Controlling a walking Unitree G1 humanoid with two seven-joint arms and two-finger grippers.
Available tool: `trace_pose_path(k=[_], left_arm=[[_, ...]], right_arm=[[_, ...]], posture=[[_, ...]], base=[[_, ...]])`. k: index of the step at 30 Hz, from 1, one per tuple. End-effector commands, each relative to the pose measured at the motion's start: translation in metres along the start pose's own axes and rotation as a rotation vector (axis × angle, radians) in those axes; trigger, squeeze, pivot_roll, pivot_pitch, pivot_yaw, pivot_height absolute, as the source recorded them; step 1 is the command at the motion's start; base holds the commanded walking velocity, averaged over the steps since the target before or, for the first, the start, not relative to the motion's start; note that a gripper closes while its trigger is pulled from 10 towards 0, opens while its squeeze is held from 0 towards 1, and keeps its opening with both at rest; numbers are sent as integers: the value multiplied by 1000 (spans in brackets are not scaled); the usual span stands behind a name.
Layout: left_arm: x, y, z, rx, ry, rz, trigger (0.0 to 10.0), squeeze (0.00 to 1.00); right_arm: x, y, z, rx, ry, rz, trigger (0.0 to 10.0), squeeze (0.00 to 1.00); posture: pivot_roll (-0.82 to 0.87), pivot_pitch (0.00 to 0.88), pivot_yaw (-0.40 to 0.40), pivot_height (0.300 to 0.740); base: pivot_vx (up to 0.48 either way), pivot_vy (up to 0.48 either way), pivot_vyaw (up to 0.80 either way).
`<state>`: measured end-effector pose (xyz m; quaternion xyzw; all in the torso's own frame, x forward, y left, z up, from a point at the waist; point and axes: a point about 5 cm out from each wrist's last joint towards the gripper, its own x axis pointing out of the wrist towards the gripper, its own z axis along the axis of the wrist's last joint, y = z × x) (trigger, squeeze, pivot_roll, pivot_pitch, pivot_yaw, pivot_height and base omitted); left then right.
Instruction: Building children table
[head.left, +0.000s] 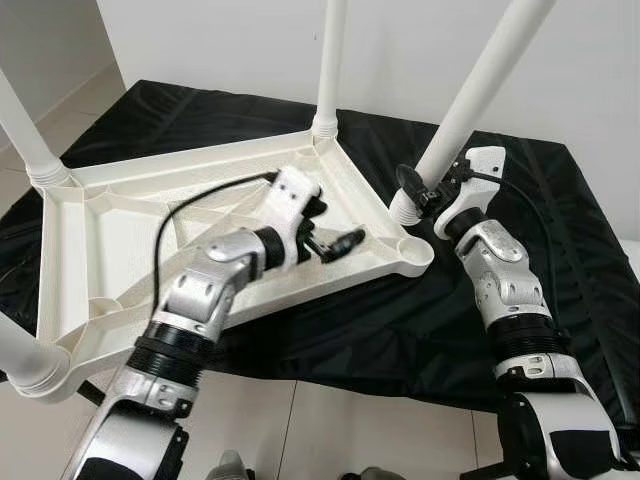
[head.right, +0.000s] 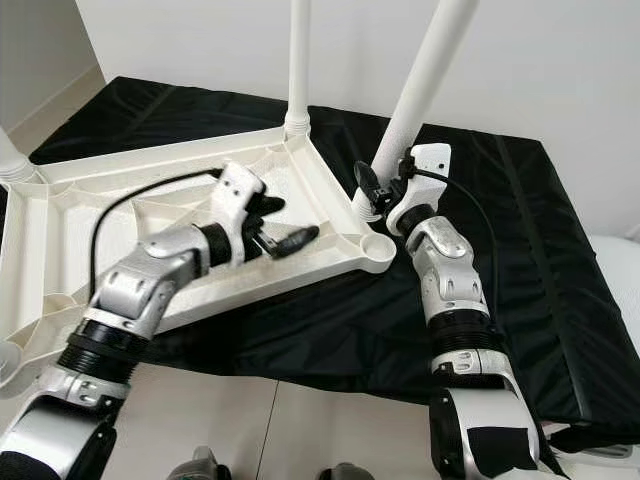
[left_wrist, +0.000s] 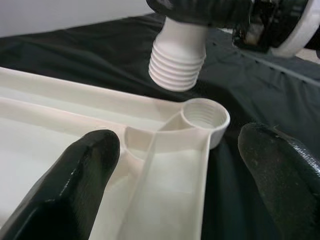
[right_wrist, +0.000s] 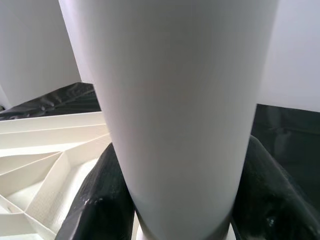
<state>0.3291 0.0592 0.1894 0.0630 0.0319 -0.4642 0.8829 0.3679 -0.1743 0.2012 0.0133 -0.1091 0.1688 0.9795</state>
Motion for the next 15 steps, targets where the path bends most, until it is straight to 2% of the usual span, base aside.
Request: trace_pose_path(k=[1, 3, 4, 5, 13, 14, 15], left_arm=[[1, 2, -3, 14, 16, 59, 10000, 0], [13, -1, -13, 27, 63, 71, 10000, 0], [13, -1, -13, 27, 63, 71, 10000, 0], [22, -6, -18, 52, 97, 71, 10000, 0], [27, -10, -20, 71, 106, 44, 10000, 0], [27, -10, -21, 85, 109, 32, 10000, 0], [27, -10, -21, 87, 110, 30, 10000, 0]], right_arm=[[-1, -5, 4, -17, -15, -11, 10000, 0], [-4, -8, 3, -25, -21, -14, 10000, 0], [-4, -8, 3, -25, -21, -14, 10000, 0], [-11, -9, 3, -19, -46, 8, 10000, 0], [-22, -9, -2, -3, -61, 39, 10000, 0], [-38, -12, -14, -3, -57, 53, 10000, 0], [-43, -13, -18, 0, -55, 48, 10000, 0]], posture=[[-23, 0, -44, 740], [-25, 0, -42, 740], [-25, 0, -42, 740], [-46, 0, -31, 740], [-53, 0, -23, 740], [-60, 0, -14, 740], [-60, 0, -14, 740]], base=[[0, 0, 0], [0, 0, 0], [0, 0, 0], [0, 0, 0], [0, 0, 0], [0, 0, 0], [0, 0, 0]])
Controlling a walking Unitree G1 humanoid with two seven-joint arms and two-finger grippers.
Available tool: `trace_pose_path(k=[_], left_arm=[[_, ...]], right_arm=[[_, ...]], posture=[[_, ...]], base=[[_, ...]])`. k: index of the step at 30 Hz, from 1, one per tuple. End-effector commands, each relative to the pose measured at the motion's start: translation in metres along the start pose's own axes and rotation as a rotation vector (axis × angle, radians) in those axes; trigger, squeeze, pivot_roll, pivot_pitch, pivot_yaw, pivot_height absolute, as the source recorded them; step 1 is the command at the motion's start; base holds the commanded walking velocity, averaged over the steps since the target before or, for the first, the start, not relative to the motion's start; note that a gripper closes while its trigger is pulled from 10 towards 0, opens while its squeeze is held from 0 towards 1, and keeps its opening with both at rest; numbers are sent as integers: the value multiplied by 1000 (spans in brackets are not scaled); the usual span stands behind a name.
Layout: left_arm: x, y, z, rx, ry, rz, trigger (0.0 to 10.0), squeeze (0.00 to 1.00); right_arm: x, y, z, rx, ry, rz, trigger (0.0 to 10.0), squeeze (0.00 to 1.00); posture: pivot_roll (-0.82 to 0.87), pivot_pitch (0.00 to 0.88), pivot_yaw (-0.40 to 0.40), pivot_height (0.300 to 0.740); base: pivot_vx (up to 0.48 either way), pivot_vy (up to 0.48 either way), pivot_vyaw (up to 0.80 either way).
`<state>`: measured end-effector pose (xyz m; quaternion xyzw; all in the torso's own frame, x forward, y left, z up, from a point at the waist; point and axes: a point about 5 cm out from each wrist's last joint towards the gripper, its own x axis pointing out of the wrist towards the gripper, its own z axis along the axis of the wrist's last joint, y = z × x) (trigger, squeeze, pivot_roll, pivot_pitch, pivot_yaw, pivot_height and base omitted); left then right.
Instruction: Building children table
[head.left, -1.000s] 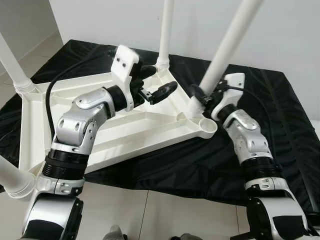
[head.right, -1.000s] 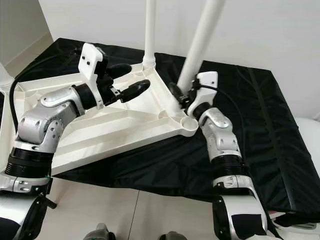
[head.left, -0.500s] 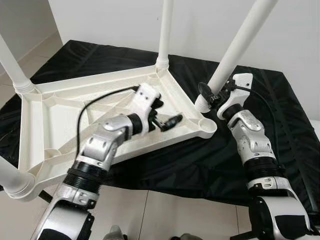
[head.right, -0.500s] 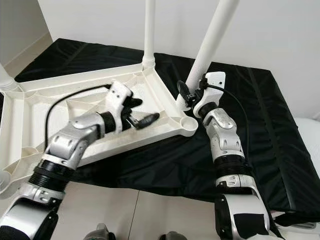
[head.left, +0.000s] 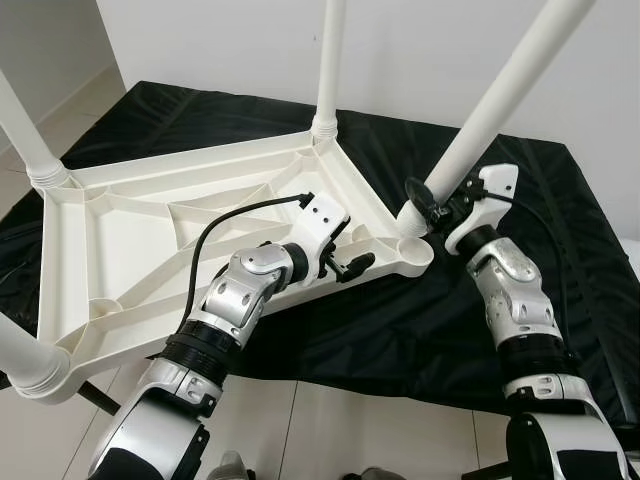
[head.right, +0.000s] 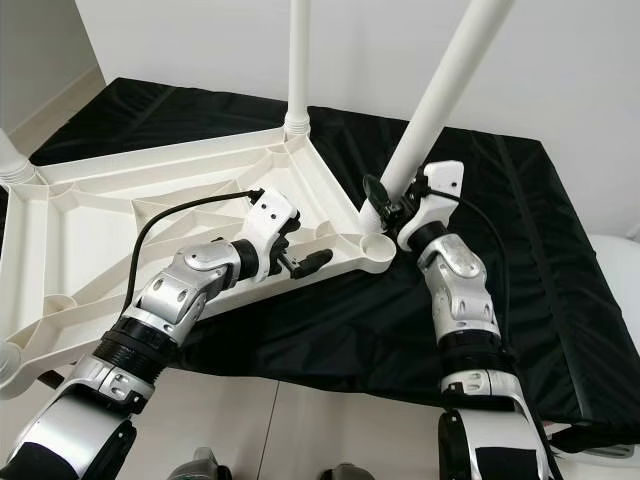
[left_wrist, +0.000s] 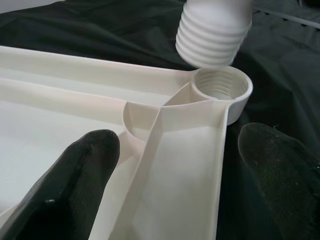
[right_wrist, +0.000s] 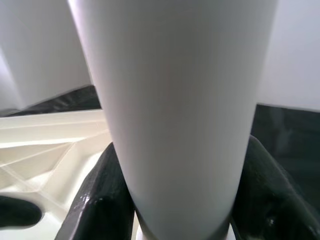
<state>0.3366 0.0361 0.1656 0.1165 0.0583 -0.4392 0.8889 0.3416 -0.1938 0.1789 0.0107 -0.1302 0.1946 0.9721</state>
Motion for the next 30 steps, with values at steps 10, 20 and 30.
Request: trace_pose_path(k=[10, 20, 30], left_arm=[[2, -8, -5, 91, 26, -87, 10000, 0], [10, -22, -12, 148, 59, -149, 10000, 0], [20, -40, -14, 174, 57, -207, 10000, 0]], right_arm=[[-26, -11, -25, 14, 44, -91, 10000, 0], [-22, -9, -20, 14, 16, -82, 10000, 0], [-17, -11, -15, -14, 1, -65, 10000, 0]], posture=[[-64, 0, -4, 740], [-68, 0, 2, 740], [-62, 0, -6, 740]], base=[[0, 0, 0], [0, 0, 0], [0, 0, 0]])
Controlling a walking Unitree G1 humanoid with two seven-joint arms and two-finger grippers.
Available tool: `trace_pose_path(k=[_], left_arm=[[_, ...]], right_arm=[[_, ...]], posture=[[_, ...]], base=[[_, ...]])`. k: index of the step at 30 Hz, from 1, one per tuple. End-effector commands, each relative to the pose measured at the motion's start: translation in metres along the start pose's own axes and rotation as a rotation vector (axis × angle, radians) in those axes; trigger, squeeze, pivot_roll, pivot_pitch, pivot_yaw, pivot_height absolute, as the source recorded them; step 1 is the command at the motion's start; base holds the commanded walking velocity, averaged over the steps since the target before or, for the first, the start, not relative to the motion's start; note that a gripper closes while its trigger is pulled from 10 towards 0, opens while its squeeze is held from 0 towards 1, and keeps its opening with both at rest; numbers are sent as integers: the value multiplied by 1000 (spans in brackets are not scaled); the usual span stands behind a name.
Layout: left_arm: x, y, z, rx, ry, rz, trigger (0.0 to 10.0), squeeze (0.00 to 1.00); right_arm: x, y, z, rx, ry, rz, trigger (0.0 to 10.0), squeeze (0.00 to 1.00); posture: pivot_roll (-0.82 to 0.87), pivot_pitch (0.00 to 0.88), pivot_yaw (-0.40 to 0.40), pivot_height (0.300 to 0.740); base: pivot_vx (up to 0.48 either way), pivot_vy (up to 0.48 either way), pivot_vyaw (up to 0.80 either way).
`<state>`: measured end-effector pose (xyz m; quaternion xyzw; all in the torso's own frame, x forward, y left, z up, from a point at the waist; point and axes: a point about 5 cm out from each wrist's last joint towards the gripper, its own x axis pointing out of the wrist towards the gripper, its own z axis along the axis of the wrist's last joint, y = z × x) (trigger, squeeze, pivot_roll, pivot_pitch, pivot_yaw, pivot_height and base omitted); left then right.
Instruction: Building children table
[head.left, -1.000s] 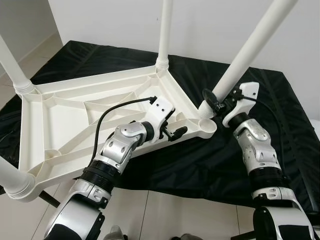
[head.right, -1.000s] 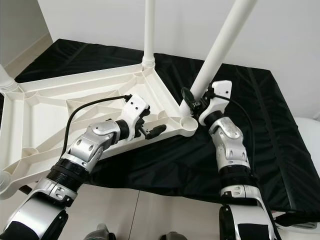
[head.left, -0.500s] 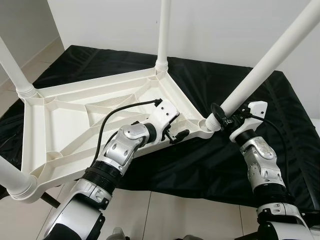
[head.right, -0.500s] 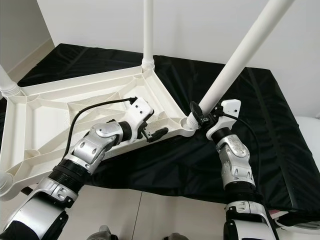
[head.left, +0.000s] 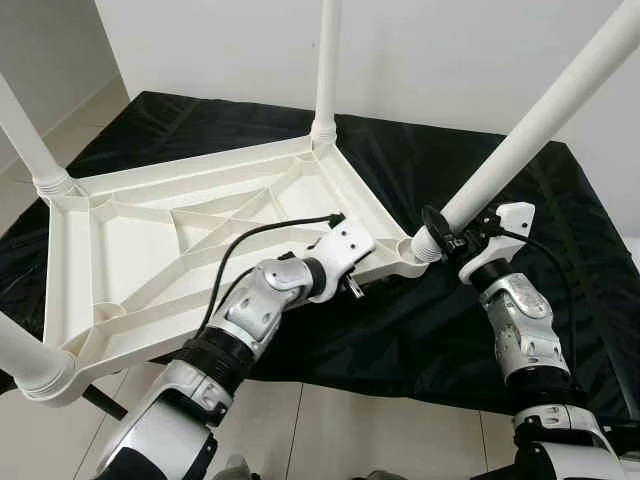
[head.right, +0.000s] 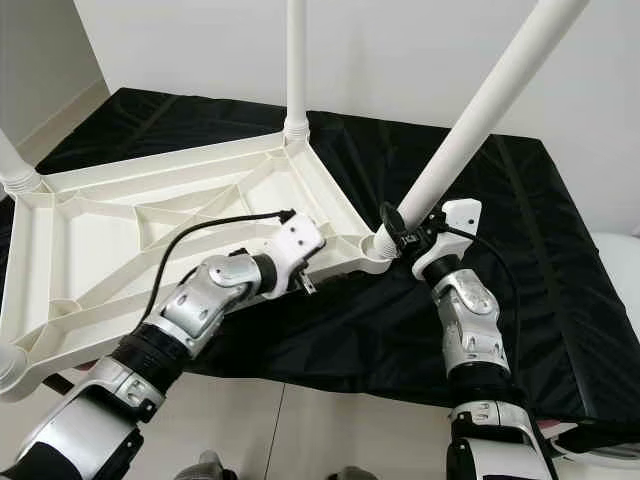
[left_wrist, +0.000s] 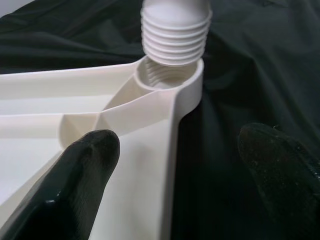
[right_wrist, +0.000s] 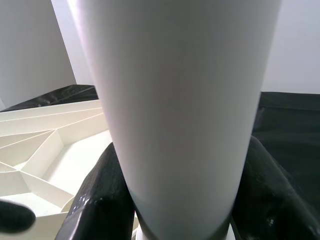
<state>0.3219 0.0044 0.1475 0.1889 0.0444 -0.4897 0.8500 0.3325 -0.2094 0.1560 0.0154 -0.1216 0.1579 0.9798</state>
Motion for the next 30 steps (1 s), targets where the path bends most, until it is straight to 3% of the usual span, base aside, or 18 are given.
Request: trace_pose_path(k=[1, 9, 12, 18, 19, 21, 22, 24, 25, 26, 28, 29, 30], left_arm=[[3, -10, -4, 18, 23, -104, 10000, 0], [11, -20, -16, -15, 68, -136, 10000, 0], [12, -17, -28, -63, 119, -106, 10000, 0], [10, -8, -33, -78, 137, -60, 10000, 0], [10, -6, -34, -86, 144, -46, 9451, 0], [9, -4, -35, -90, 148, -38, 9451, 0], [9, -2, -34, -94, 141, -27, 4667, 0], [9, 0, -33, -96, 136, -21, 4667, 0], [9, 2, -32, -96, 130, -11, 2118, 0], [9, 4, -30, -104, 122, -7, 3961, 0], [9, 5, -29, -107, 119, -8, 3765, 0], [9, 6, -28, -109, 119, -9, 6706, 0], [9, 6, -28, -111, 120, -12, 6275, 0]], right_arm=[[4, 0, 4, -15, -16, 13, 10000, 0], [6, 2, 6, -23, -19, 27, 10000, 0], [7, 2, 7, -26, -22, 32, 10000, 0], [6, 2, 7, -28, -20, 33, 10000, 0], [6, 2, 6, -29, -19, 33, 10000, 0], [6, 2, 6, -29, -19, 33, 10000, 0], [6, 2, 6, -30, -18, 34, 10000, 0], [6, 2, 6, -30, -17, 34, 10000, 0], [7, 2, 6, -29, -17, 35, 10000, 0], [7, 2, 6, -30, -18, 35, 10000, 0], [7, 2, 6, -29, -18, 35, 10000, 0], [7, 3, 6, -30, -18, 37, 10000, 0], [7, 3, 6, -31, -18, 37, 10000, 0]], posture=[[-61, 0, -7, 740], [-64, 0, -8, 740], [-69, 0, -6, 740], [-70, 0, -4, 740], [-70, 0, -4, 740], [-69, 0, -4, 740], [-69, 0, -4, 740], [-69, 0, -2, 740], [-69, 0, -2, 740], [-67, 0, -2, 740], [-67, 0, -2, 740], [-67, 0, -2, 740], [-68, 0, -1, 740]], base=[[0, 0, 0], [0, 0, 0], [0, 0, 0], [0, 0, 0], [0, 0, 0], [0, 0, 0], [0, 0, 0], [0, 0, 0], [0, 0, 0], [0, 0, 0], [0, 0, 0], [0, 0, 0], [0, 0, 0]])
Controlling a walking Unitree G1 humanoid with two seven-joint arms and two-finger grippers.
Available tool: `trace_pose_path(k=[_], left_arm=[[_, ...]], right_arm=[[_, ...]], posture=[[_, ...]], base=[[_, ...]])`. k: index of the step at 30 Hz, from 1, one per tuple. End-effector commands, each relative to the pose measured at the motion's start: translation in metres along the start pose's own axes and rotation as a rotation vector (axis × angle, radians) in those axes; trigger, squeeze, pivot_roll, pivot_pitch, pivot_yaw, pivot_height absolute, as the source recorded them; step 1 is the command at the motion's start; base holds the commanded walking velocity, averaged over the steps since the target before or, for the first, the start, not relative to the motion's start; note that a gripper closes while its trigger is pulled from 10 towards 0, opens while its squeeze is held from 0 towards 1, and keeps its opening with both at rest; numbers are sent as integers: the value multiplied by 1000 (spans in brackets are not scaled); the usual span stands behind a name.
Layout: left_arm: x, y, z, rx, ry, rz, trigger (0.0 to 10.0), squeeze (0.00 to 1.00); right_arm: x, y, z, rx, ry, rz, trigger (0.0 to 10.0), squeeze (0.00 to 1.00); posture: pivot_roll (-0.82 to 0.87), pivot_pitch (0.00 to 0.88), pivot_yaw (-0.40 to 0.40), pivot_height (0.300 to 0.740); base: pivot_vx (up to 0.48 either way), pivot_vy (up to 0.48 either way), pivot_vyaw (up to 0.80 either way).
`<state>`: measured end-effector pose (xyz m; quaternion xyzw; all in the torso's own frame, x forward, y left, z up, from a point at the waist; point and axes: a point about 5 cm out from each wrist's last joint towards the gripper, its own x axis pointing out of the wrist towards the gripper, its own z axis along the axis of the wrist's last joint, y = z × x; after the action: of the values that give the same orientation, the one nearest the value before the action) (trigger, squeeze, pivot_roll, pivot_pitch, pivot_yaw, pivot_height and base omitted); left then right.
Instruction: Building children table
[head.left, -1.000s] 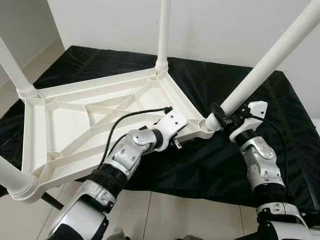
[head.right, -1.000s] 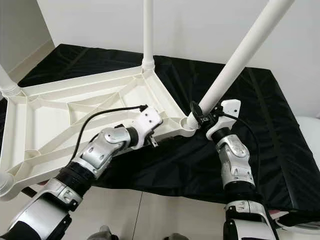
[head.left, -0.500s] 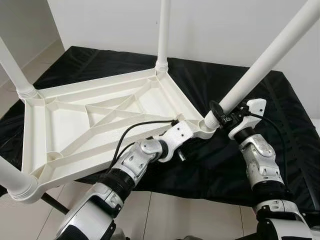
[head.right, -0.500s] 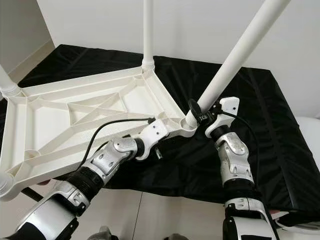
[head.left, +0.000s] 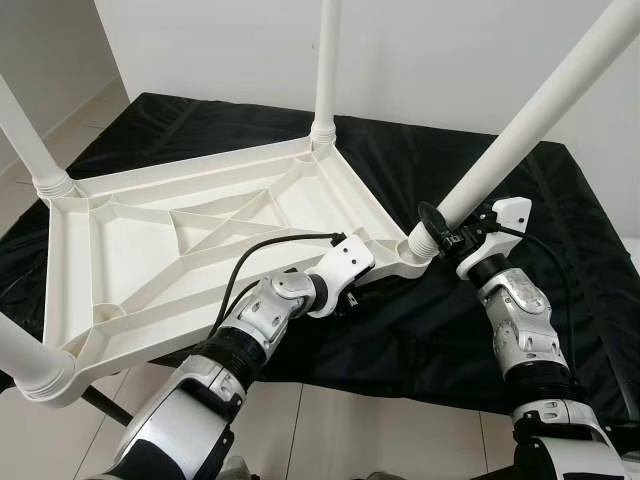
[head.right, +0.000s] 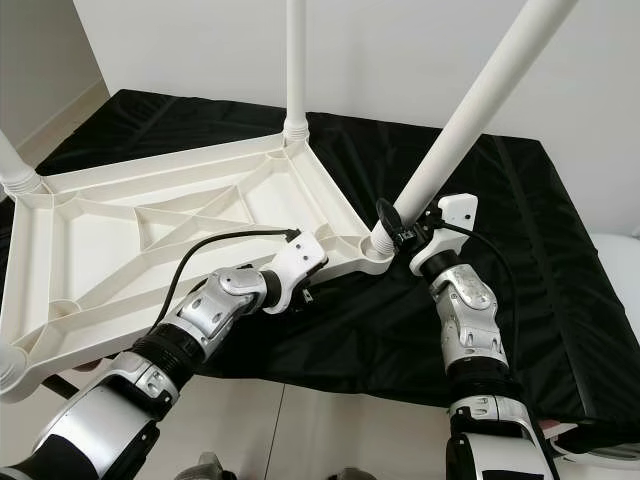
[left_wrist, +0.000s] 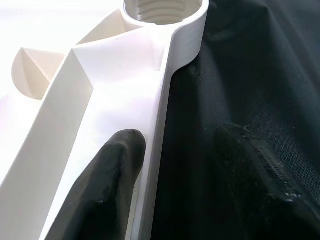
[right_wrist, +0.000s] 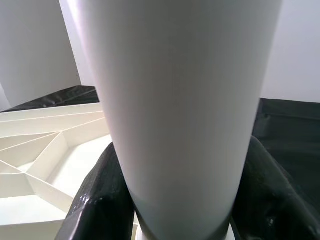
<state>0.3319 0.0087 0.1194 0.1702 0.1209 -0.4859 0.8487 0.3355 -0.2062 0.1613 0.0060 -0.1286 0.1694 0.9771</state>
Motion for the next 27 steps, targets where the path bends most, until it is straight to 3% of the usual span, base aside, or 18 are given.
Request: trace_pose_path(k=[1, 3, 4, 14, 16, 17, 18, 27], left_arm=[[0, 4, 1, -5, 6, 13, 6275, 0], [0, 4, 1, -6, 7, 11, 6275, 0], [0, 4, 0, -16, 4, 5, 0, 0], [-2, 3, -4, 16, 23, -29, 0, 0], [-5, 1, -6, 54, 42, -67, 5922, 0], [-5, 1, -6, 54, 42, -67, 5922, 0], [-6, 1, -7, 72, 46, -76, 10000, 0], [-19, 6, -15, 88, 72, -92, 10000, 0]], right_arm=[[2, 1, 2, -13, -7, 11, 10000, 0], [2, 1, 2, -14, -7, 11, 10000, 0], [3, 1, 2, -16, -8, 10, 10000, 0], [2, -1, 3, -19, -5, 3, 10000, 0], [2, -1, 3, -20, -6, 4, 10000, 0], [2, -1, 3, -20, -6, 4, 10000, 0], [3, -1, 3, -19, -6, 5, 10000, 0], [4, 2, 2, 0, 9, 46, 10000, 0]], posture=[[-68, 0, -1, 740], [-68, 0, -1, 740], [-70, 0, 0, 740], [-68, 0, 2, 740], [-65, 0, 1, 740], [-65, 0, 1, 740], [-65, 0, 1, 740], [-63, 0, 0, 740]], base=[[0, 0, 0], [0, 0, 0], [0, 0, 0], [0, 0, 0], [0, 0, 0], [0, 0, 0], [0, 0, 0], [0, 0, 0]])
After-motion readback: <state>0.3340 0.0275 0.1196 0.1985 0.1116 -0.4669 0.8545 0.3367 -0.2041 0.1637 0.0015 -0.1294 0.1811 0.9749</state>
